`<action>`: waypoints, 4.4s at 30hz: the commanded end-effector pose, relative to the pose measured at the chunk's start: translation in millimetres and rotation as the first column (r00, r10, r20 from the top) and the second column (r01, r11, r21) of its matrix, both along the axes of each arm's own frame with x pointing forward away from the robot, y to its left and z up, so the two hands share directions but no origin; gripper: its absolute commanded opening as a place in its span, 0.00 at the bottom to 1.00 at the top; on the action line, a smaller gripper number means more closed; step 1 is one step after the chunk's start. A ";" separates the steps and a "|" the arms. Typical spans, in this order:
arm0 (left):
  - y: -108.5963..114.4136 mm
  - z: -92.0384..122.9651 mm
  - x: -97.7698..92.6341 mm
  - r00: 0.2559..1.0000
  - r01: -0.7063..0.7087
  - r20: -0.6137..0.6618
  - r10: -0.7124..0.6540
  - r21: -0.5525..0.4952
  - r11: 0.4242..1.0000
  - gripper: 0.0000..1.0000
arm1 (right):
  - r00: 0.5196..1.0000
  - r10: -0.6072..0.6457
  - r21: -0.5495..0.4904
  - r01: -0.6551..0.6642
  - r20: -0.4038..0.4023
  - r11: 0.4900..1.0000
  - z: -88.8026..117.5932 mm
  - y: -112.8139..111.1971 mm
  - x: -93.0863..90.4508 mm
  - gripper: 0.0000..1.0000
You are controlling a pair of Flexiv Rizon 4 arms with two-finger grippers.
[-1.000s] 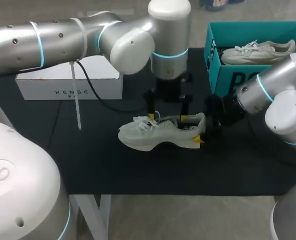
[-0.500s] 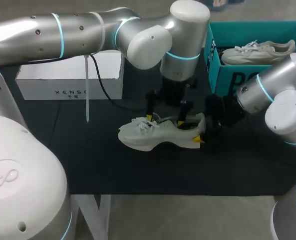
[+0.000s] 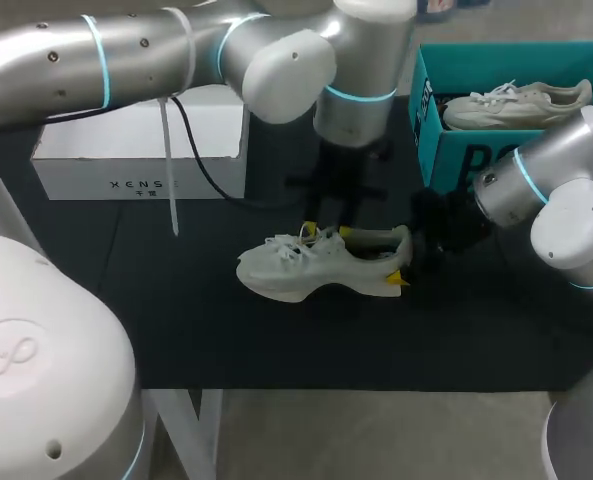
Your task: Take the shoe out of the shoebox, open the shoe tongue, remove and reinsert the insole, then place the shoe into the shoebox
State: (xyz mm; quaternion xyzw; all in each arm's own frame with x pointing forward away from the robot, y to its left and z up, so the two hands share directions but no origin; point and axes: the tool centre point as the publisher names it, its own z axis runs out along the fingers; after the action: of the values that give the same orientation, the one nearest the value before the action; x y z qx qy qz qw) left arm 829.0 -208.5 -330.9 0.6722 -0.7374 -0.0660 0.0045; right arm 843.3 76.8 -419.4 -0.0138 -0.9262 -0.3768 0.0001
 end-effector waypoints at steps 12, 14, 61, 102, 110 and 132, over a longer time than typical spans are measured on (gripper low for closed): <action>26.8 2.2 -4.8 0.999 -0.008 -0.037 -0.002 -0.263 0.965 0.00 | 1.000 -0.001 -0.004 0.001 -0.001 1.000 -2.5 1.6 1.8 0.00; 37.3 7.1 -6.2 1.000 -0.022 -0.022 0.016 -0.264 0.964 0.00 | 1.000 -0.001 -0.004 0.001 -0.001 1.000 -2.5 1.6 1.8 0.00; 58.2 32.9 5.2 0.398 0.906 0.027 -0.917 -0.168 0.388 1.00 | 1.000 -0.001 -0.004 0.001 -0.001 1.000 -2.5 1.6 1.8 0.00; 5.0 56.5 4.1 -0.159 0.987 0.228 -0.960 0.014 -0.160 0.00 | 1.000 -0.001 -0.004 0.001 -0.001 1.000 -2.5 1.6 1.8 0.00; 4.2 51.8 9.7 -0.088 0.991 0.247 -0.965 -0.073 -0.109 0.00 | 1.000 -0.001 -0.004 0.001 -0.001 1.000 -2.5 1.6 1.8 0.00; -14.2 36.1 6.5 -0.098 0.989 0.348 -0.932 -0.067 -0.129 0.00 | 1.000 -0.001 -0.004 0.001 -0.001 1.000 -2.5 1.6 1.8 0.00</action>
State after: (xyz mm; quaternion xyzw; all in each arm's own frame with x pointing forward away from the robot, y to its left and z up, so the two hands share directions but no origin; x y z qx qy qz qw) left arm 836.7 -221.4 -283.3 -0.0896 -0.9895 0.1125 -0.0126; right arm 843.6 77.1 -419.6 -0.0141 -0.9263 -0.3765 0.0001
